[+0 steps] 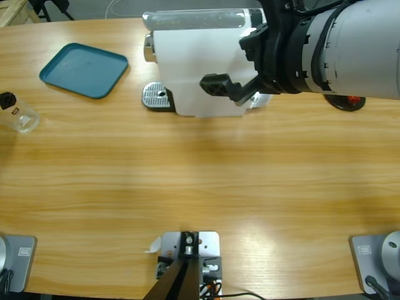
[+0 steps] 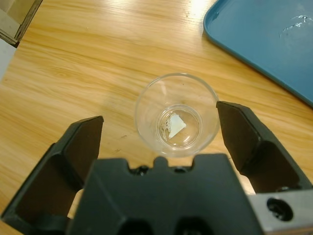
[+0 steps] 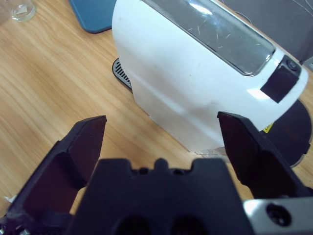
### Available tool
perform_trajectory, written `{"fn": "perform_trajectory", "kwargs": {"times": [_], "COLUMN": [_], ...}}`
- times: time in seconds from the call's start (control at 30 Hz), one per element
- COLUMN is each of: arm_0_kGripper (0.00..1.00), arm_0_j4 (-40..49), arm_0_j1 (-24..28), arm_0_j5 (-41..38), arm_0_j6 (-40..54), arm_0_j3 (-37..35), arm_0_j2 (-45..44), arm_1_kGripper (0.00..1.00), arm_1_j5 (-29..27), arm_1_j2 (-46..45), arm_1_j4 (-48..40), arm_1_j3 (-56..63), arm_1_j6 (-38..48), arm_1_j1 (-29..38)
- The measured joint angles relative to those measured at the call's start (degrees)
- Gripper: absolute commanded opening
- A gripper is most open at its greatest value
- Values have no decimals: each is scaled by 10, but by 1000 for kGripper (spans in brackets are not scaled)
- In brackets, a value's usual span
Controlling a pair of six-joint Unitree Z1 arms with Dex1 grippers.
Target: Pour coffee
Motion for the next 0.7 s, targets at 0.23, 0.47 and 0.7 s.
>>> {"fn": "perform_trajectory", "kwargs": {"times": [0.23,0.47,0.7], "arm_0_kGripper": [1000,1000,1000], "arm_0_j4": [-10,-10,-10], "arm_0_j1": [2,3,3], "arm_0_j5": [2,-1,-23], "arm_0_j6": [7,53,66], "arm_0_j3": [0,2,5], "arm_0_j2": [2,-80,-105], "arm_1_kGripper": [1000,1000,1000], "arm_1_j5": [0,0,0], "arm_1_j2": [3,4,4], "arm_1_j4": [0,0,10], "arm_1_j3": [-3,-4,-4], "arm_1_j6": [0,0,0], "arm_1_j1": [0,0,0]}}
